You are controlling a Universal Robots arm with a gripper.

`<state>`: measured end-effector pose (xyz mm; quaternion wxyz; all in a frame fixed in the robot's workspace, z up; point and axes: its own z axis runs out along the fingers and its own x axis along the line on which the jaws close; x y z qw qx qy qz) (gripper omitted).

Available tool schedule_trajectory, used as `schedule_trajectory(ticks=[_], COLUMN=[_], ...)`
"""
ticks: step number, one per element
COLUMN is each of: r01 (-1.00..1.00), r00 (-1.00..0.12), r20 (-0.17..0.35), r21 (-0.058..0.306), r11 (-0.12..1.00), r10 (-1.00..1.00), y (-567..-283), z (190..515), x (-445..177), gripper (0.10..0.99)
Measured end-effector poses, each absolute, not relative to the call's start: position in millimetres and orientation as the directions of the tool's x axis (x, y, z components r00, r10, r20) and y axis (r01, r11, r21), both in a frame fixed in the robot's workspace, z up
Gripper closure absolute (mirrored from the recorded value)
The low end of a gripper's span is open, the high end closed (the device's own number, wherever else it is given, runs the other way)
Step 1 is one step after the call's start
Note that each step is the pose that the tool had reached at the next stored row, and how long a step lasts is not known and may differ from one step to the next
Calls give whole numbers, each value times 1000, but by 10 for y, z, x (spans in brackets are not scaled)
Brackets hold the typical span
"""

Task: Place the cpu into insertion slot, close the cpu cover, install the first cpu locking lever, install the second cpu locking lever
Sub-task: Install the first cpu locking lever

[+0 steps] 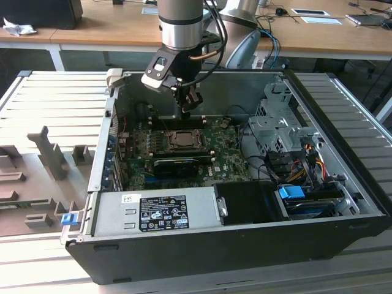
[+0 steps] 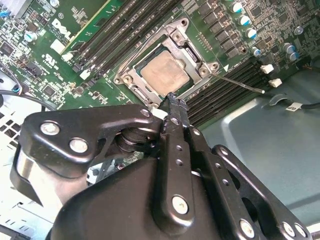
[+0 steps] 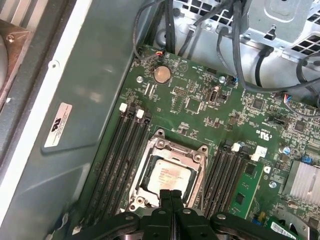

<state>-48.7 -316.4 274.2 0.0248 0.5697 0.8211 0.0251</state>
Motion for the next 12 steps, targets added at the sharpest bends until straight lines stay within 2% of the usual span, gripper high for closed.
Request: schedule_trajectory(ticks=[12], r01=[912], r00=[-405], r20=[-12], r21=[69], r11=[404], r10=[914], y=[-3164], z=[2742], x=[-487], gripper=[980])
